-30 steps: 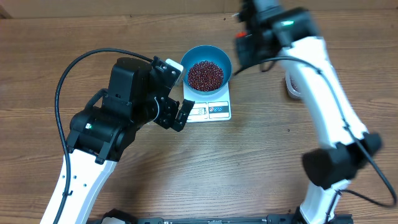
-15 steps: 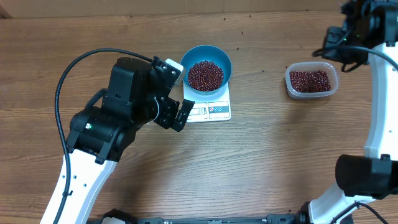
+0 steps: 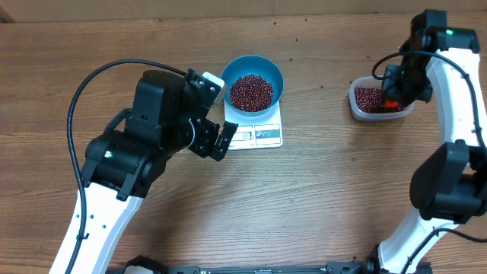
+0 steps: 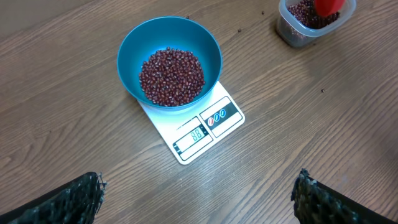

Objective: Scoop item into bowl and weigh 150g on scale
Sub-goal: 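Dip the scoop into the bean tub with the right gripper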

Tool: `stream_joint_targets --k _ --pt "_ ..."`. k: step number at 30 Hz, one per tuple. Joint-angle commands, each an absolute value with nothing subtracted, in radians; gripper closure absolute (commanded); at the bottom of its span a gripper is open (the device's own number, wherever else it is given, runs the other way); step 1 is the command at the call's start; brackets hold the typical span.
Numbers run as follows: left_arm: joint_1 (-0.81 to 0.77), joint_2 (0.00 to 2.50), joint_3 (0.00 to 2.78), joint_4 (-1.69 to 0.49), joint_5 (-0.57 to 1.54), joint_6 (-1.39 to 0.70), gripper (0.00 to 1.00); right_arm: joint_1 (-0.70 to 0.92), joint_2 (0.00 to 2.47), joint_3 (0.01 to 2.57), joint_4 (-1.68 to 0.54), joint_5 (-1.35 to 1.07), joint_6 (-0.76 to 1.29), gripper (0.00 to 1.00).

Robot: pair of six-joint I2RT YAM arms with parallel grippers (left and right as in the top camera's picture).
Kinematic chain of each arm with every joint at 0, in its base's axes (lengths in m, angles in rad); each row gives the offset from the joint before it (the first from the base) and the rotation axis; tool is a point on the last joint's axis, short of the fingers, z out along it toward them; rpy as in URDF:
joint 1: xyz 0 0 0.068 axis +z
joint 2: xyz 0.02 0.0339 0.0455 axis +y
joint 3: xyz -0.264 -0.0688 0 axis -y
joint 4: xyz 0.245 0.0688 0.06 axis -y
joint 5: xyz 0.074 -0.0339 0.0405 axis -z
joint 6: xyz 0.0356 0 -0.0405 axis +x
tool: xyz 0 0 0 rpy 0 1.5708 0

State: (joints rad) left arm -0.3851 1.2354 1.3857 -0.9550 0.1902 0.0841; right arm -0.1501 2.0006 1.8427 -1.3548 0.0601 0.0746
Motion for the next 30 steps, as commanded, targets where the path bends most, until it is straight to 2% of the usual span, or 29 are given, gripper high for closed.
stream_joint_targets --k 1,8,14,20,30 --pt "-0.38 1.239 1.404 -0.954 0.184 0.078 0.0 -0.153 2.032 1.832 -1.332 0.075 0.08 0.96" --pt "-0.38 1.239 1.404 -0.954 0.183 0.078 0.01 -0.153 2.092 1.828 -1.319 -0.005 0.078 0.96" --pt "-0.38 1.239 1.404 -0.954 0.184 0.078 0.0 -0.153 2.097 1.802 -1.314 -0.204 -0.01 0.96" --pt "-0.38 1.239 1.404 -0.955 0.184 0.078 0.0 -0.154 2.097 1.791 -1.321 -0.284 -0.03 0.96" --pt "-0.38 1.239 1.404 -0.954 0.183 0.078 0.0 -0.238 2.097 1.791 -1.314 -0.43 -0.071 0.96"
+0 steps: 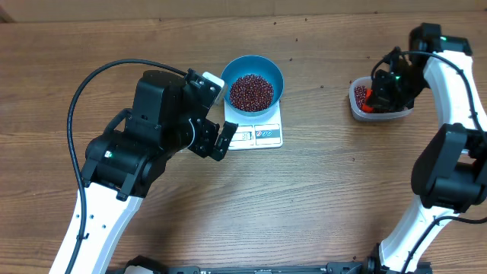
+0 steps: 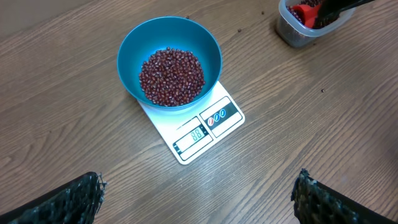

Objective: Scoop item into bowl and weigh 150g on scale
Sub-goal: 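Dip the scoop into the bean tub with the right gripper, then lift the filled scoop and move it over the blue bowl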

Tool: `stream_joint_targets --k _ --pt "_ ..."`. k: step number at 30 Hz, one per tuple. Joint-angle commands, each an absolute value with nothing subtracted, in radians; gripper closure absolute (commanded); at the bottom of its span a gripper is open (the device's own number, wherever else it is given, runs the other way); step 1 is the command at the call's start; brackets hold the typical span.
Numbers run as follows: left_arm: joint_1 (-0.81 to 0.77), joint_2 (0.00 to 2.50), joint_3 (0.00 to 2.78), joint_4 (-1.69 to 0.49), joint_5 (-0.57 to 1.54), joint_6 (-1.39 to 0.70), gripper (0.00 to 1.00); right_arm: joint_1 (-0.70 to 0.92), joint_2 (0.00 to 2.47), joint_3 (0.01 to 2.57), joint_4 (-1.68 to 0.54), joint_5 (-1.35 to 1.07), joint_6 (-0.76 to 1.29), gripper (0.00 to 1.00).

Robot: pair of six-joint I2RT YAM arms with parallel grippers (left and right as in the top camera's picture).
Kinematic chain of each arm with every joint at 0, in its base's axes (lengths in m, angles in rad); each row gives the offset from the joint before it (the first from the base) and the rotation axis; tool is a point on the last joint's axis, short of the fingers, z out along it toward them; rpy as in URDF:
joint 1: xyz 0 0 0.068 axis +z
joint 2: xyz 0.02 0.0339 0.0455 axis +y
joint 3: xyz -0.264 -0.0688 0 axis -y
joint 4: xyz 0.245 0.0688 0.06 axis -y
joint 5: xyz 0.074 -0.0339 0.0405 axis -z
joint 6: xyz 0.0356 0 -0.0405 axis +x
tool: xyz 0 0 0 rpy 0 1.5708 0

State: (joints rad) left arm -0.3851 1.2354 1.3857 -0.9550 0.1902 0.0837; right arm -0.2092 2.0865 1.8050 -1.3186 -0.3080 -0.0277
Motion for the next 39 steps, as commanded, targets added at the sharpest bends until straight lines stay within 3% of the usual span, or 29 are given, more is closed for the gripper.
stream_joint_targets --k 1,22,32,39 --pt "-0.38 1.239 1.404 -0.954 0.184 0.078 0.0 -0.251 2.097 1.791 -1.314 -0.461 -0.086 0.96" --pt "-0.38 1.239 1.404 -0.954 0.184 0.078 0.01 -0.512 2.097 1.791 -1.374 -0.899 -0.284 0.96" --pt "-0.38 1.239 1.404 -0.955 0.184 0.078 0.0 -0.495 2.097 1.791 -1.473 -1.092 -0.464 0.96" --pt "-0.38 1.239 1.404 -0.954 0.184 0.078 0.01 -0.406 2.097 1.792 -1.479 -1.128 -0.48 0.96"
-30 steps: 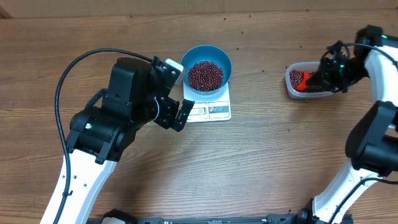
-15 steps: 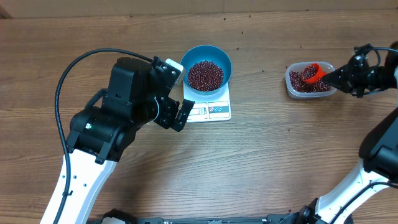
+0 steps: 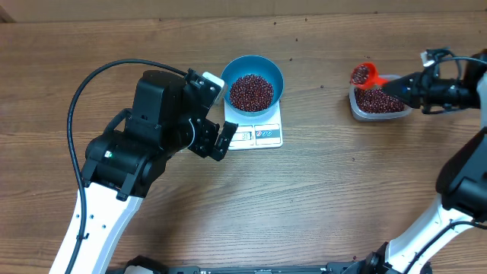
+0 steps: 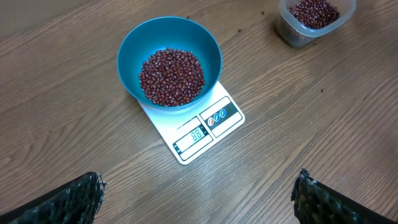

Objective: Scoop item into bowl and weigh 150g on scale
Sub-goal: 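Lift the filled scoop and move it over the blue bowl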

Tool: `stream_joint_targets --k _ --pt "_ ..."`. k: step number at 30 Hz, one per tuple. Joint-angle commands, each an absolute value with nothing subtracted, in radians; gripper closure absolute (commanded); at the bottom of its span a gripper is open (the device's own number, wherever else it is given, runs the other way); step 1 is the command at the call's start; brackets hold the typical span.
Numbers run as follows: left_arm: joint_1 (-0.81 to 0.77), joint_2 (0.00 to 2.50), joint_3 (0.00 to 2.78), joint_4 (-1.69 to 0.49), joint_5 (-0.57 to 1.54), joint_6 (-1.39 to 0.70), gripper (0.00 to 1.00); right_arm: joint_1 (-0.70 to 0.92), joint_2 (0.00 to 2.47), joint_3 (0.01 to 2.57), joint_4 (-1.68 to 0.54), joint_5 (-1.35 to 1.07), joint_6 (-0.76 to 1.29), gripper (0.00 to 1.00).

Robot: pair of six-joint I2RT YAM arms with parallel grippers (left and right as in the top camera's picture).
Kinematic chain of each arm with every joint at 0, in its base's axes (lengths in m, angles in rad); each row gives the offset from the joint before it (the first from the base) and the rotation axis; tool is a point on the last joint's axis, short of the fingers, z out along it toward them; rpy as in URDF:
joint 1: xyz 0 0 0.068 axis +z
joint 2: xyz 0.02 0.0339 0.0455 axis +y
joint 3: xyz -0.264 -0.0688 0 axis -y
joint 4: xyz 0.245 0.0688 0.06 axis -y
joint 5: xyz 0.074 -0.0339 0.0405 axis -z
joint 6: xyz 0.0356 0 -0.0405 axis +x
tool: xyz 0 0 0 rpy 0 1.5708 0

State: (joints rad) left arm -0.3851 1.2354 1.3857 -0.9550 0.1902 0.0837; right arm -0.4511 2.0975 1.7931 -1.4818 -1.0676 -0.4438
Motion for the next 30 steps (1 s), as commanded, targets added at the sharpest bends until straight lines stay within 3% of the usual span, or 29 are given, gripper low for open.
stream_joint_targets --k 1,17,30 --pt "-0.38 1.239 1.404 -0.954 0.184 0.078 0.0 -0.387 2.097 1.792 -1.479 -1.131 -0.481 0.96" --pt "-0.38 1.239 1.404 -0.955 0.184 0.078 0.0 -0.095 2.097 1.857 -1.404 -1.163 -0.375 0.96" --pt "-0.38 1.239 1.404 -0.954 0.184 0.078 0.0 0.121 2.096 1.941 -1.233 -0.717 -0.056 0.96"
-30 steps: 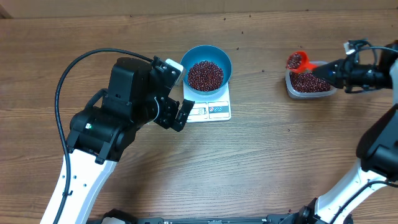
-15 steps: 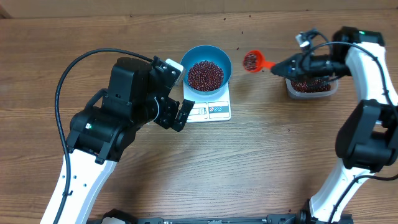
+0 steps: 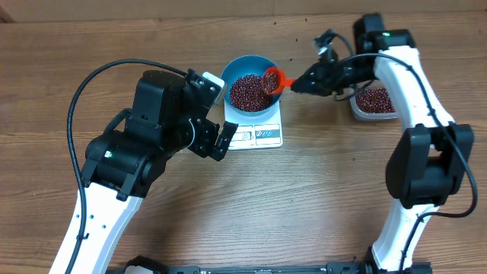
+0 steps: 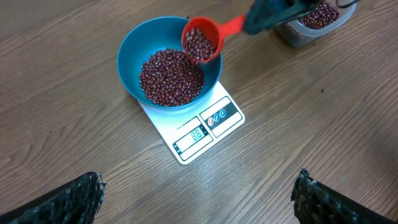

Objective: Scoop item into bowl and weigh 150g on scale
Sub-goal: 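Lift the filled scoop and move it over the blue bowl, then tip the scoop to pour beans into the blue bowl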

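A blue bowl partly filled with red beans sits on a white digital scale. My right gripper is shut on the handle of a red scoop full of beans, held over the bowl's right rim. A clear tub of beans stands to the right. My left gripper hangs open beside the scale's left front, holding nothing.
Loose beans lie scattered on the wooden table around the bowl and tub. The left arm's black cable loops over the table's left side. The right arm spans across above the tub.
My right gripper has gone from beside the tub to the left, and the loaded scoop is now over the bowl's right rim. The left arm has not moved.
My right gripper was over the tub with the scoop in the beans, then dug lower in it. Then it held the filled scoop just left of the tub, and now over the bowl. The left gripper stayed open by the scale throughout.
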Tool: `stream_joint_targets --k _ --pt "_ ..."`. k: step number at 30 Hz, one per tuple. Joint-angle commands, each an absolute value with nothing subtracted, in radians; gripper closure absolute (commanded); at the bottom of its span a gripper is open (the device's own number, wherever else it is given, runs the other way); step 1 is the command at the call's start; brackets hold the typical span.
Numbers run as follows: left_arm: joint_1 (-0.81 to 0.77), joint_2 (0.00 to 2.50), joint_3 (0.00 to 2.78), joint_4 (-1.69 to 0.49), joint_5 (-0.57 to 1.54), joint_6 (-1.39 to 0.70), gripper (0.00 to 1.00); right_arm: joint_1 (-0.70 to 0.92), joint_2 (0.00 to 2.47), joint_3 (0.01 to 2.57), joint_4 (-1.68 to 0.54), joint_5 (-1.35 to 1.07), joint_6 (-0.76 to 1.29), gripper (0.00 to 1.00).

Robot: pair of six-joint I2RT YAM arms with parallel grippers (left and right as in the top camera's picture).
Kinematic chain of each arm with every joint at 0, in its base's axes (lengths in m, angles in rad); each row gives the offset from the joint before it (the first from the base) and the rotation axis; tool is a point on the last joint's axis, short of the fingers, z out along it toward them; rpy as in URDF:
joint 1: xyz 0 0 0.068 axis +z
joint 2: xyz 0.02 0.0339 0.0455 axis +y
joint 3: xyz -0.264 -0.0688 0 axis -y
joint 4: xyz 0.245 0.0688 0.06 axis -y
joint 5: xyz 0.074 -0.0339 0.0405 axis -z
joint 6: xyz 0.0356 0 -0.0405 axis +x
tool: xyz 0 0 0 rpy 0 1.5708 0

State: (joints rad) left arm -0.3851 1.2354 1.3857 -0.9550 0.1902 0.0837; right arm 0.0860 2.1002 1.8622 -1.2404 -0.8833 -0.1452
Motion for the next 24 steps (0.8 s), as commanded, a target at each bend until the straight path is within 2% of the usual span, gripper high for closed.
stream_joint_targets --k 1,10,24 --pt "-0.38 1.239 1.404 -0.955 0.184 0.078 0.0 0.136 2.095 1.966 -1.238 -0.675 -0.044 0.96" --pt "-0.38 1.239 1.404 -0.955 0.184 0.078 0.01 0.257 2.094 2.143 -1.293 -0.339 0.001 0.96" --pt "-0.38 1.239 1.404 -0.954 0.184 0.078 0.0 0.436 2.089 2.16 -1.295 0.098 0.006 0.96"
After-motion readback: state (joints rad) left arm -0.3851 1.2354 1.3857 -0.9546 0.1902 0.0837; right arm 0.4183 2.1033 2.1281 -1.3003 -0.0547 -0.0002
